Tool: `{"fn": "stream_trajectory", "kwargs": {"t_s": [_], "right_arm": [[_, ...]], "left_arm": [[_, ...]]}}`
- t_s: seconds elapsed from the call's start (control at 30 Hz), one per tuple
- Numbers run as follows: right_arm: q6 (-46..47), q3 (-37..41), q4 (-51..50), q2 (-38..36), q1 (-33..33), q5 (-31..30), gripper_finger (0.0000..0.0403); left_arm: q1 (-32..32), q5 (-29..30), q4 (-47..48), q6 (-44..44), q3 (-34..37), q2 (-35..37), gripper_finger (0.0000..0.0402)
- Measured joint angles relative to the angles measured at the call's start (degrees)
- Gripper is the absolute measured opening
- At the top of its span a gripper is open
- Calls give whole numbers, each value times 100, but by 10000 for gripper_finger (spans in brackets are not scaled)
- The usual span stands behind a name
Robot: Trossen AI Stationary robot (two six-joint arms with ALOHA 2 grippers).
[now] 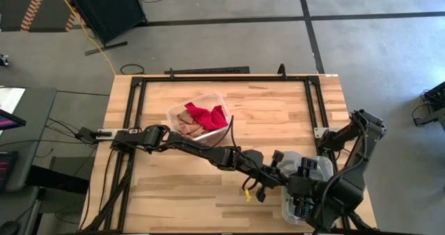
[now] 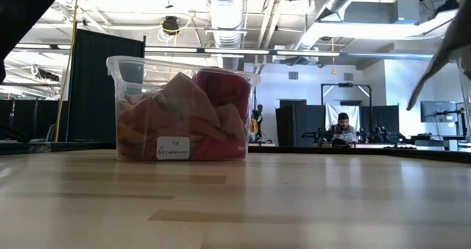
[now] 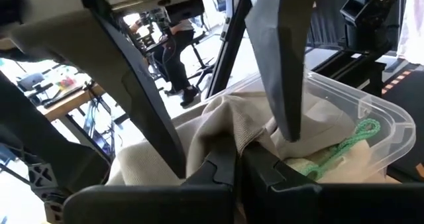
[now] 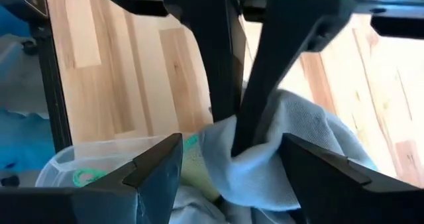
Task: Sort towels by color in basket
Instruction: Put the gray towel into the bottom transparent bin
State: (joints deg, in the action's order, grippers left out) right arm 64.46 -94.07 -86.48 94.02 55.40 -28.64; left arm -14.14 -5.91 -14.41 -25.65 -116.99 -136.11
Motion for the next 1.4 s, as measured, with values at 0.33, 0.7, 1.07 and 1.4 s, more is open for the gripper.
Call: {"fn": "stream_trajectory", "kwargs": {"t_s": [0.33,0.7,1.07,1.4], "right_arm": [[214,464,158,0,21,7,291],[742,730,-149,0,37,-122,273],[903,761,-347,4,50,-106,64],[1076,749,-373,4,106,461,23]], "left_arm": [[1,4,-191,35,-27,-2,0],[-2,-172,-276,125,-29,-2,0],[-4,-459,-205,131,-38,-2,0],[-13,-288,327,122,-39,-2,77]]}}
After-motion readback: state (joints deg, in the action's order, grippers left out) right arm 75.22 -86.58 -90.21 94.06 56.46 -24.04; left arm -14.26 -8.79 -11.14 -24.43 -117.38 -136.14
